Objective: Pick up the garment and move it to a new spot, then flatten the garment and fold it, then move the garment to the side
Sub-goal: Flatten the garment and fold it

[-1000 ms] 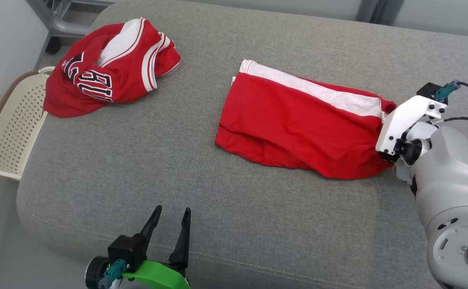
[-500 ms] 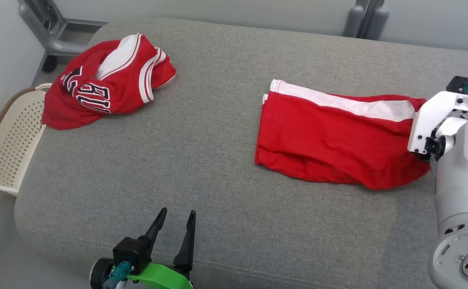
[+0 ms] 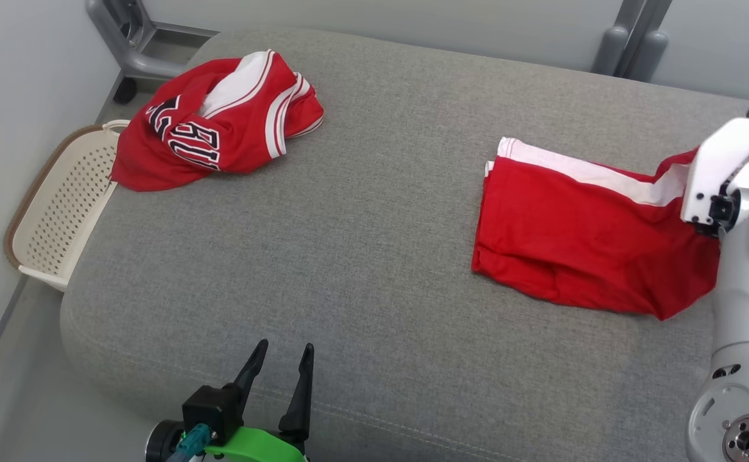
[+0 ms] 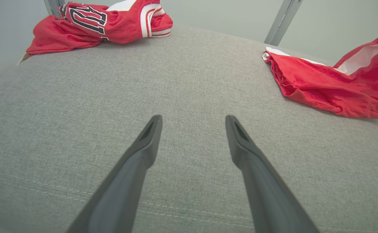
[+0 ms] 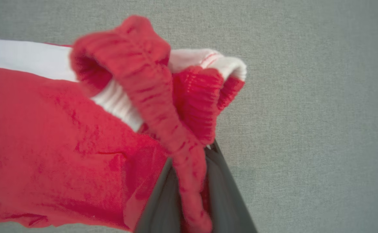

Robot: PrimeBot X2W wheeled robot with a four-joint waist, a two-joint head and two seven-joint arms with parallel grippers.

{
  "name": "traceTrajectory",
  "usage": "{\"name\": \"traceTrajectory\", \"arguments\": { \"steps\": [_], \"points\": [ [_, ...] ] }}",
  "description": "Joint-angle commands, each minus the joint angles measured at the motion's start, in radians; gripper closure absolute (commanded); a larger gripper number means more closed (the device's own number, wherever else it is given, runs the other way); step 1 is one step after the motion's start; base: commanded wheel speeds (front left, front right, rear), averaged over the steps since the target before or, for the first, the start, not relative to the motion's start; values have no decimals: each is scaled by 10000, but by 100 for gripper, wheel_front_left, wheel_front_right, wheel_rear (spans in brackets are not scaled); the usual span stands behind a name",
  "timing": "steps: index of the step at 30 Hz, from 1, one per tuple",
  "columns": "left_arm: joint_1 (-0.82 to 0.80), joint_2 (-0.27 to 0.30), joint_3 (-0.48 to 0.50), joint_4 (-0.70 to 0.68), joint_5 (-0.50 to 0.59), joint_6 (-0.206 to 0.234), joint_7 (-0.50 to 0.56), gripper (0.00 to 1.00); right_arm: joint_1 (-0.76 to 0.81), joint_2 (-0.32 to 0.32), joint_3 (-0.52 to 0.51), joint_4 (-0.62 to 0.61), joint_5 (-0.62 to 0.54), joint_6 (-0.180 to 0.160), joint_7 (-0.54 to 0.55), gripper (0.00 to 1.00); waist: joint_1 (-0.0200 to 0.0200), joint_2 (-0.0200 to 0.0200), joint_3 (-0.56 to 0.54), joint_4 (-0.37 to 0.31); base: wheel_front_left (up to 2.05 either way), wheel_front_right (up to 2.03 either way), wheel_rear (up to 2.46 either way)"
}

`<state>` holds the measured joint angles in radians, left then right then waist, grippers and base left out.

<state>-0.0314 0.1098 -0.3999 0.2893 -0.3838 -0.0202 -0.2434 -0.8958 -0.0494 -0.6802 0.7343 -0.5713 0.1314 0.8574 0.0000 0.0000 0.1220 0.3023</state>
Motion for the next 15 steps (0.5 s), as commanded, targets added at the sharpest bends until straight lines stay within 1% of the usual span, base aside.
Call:
{"name": "traceTrajectory", "arguments": {
  "steps": [1, 6, 10, 12, 15],
  "points": [
    [57, 48, -14, -26, -77, 18, -39, 0, -192, -22, 156, 146, 309, -14, 89, 100, 0, 0, 39, 120, 0, 0, 0],
    [-23, -12, -87, 46, -118, -4, -60, 0, -569, -26, 1009, 839, 1679, -14, 147, 100, 0, 0, 59, 356, 0, 0, 0],
    [-26, 2, -119, 79, -135, -6, -70, 0, -773, -40, 1450, 1407, 2666, -14, -130, 100, 0, 0, 35, 540, 0, 0, 0],
    [3, 12, -163, 115, -128, -18, -60, 0, -812, -28, 1559, 1661, 3017, -14, -354, 100, 0, 0, -10, 661, 0, 0, 0],
    [61, 13, -242, 149, -134, -33, -44, 0, -932, -31, 1572, 1998, 3239, -14, -712, 100, 0, 0, -38, 835, 0, 0, 0]
  ]
}}
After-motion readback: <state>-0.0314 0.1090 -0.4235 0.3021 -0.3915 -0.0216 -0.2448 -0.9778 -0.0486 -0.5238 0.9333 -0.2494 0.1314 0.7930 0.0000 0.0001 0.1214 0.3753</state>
